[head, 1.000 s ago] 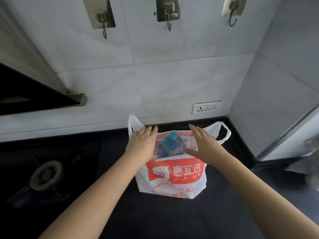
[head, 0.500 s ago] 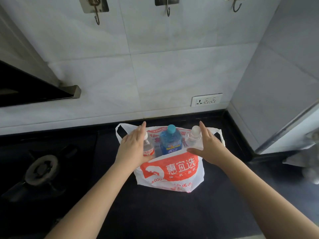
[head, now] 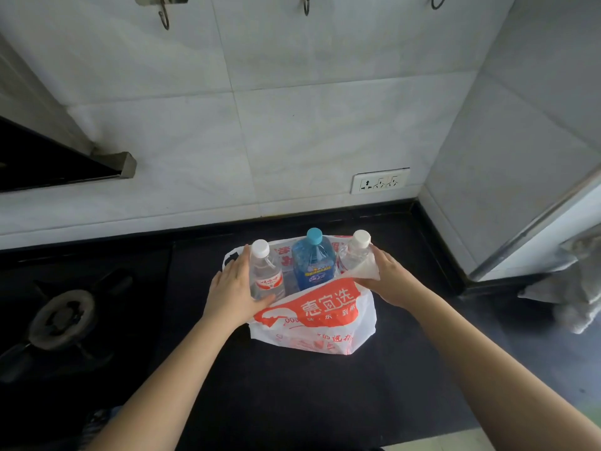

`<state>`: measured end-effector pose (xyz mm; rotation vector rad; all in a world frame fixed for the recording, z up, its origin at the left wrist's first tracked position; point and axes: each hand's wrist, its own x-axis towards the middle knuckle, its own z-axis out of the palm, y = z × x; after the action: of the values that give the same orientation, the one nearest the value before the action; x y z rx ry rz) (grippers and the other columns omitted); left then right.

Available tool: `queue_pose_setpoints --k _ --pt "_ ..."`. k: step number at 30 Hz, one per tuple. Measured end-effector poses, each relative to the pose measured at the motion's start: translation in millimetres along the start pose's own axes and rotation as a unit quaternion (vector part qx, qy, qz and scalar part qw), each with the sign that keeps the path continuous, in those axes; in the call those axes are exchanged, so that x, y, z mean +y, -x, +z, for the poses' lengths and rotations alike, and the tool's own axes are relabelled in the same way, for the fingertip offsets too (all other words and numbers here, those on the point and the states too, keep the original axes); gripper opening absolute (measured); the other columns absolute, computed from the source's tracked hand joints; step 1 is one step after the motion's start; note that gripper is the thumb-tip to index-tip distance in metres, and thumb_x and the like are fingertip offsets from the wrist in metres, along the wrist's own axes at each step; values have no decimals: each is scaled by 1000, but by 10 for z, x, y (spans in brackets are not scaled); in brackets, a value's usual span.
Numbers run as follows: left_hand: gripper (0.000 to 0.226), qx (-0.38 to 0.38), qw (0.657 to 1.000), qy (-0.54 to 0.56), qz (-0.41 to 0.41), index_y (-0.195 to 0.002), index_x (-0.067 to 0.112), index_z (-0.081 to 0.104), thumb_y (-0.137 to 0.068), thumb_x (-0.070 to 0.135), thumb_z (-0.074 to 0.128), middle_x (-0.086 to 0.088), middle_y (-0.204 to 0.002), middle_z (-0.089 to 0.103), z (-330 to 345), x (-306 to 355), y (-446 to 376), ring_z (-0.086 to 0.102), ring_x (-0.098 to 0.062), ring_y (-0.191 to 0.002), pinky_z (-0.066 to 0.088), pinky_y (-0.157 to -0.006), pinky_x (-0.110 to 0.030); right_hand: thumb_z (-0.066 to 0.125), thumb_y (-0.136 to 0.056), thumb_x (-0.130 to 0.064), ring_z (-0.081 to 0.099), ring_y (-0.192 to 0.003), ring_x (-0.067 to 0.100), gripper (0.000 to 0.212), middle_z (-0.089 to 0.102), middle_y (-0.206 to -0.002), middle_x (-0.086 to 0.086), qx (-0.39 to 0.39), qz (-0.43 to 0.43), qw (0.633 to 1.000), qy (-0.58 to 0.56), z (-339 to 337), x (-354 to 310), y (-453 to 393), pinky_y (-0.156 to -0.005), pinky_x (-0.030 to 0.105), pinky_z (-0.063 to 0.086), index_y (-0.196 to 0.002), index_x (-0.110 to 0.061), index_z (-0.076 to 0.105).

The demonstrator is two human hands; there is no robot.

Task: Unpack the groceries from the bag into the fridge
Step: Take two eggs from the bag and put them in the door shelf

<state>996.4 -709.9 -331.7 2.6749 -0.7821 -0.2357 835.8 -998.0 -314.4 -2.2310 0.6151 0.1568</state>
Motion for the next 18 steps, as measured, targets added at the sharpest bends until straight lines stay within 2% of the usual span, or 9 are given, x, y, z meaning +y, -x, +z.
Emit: queue_pose_setpoints --k 4,8,13,18 --pt "116 -17 1000 13 -4 -146 37 19 -50 81 69 9 -143 47 33 -21 -47 51 -16 -127 53 -92 -49 57 -56 -84 69 -92 10 74 66 -107 -15 -28 6 1000 -1 36 38 -55 -81 38 60 -120 -45 51" --pt "119 -32 999 22 -18 -146 35 17 -49 81 68 6 -143 46 95 -44 -85 51 -18 -127 53 -91 -49 63 -83 -55 67 -95 12 40 66 -108 -13 -37 29 999 18 122 68 -88 -86 41 58 -120 -43 52" --pt "115 -50 998 9 -39 -146 32 22 -51 84 64 4 -141 48 274 -93 -113 50 -20 -127 50 -95 -48 51 -94 -47 46 -128 24 50 49 -139 -3 -54 30 985 162 243 164 -178 -107 50 40 -140 -34 39" --pt "107 -54 997 12 -56 -141 32 29 -53 84 63 3 -138 50 413 -45 -150 51 -22 -125 48 -98 -48 45 -96 -49 20 -146 28 63 28 -157 3 -65 48 963 258 367 393 -281 -118 49 20 -151 -29 20"
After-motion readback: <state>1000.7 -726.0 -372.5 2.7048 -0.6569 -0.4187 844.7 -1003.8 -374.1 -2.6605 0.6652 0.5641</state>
